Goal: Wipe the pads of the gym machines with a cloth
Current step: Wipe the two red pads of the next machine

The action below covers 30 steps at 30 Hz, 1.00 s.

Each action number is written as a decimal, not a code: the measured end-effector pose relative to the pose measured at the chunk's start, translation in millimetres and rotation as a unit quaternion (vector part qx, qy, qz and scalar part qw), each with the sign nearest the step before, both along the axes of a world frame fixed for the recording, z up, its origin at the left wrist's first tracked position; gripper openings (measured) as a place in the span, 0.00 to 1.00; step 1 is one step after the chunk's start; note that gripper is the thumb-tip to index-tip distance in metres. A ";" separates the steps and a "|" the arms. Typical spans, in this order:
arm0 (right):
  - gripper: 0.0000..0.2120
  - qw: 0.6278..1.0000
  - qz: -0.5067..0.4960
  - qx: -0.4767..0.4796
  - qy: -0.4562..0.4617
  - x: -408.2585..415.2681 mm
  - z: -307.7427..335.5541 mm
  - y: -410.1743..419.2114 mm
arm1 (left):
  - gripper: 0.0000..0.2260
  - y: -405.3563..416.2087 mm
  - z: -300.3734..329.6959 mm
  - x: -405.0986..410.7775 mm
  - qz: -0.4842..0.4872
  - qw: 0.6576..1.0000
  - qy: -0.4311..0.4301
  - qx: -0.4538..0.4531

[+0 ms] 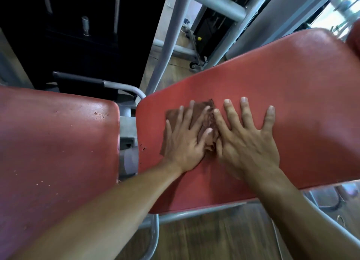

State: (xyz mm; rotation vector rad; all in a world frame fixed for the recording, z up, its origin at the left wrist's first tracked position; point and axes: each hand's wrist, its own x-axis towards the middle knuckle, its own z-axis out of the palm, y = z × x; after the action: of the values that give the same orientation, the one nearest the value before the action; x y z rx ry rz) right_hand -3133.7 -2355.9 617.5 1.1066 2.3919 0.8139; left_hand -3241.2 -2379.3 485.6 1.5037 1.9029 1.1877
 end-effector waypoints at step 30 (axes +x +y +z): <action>0.29 1.000 0.007 -0.014 -0.013 -16.5 -31.1 -10.2 | 0.29 46.3 -42.1 -66.3 0.066 0.996 -0.044 -0.048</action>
State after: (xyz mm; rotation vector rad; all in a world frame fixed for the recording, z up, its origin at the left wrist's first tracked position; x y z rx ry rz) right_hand -3150.2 -2366.1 586.4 1.0640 2.3850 0.7919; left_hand -3307.5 -2333.0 443.5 1.2733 1.9955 1.1807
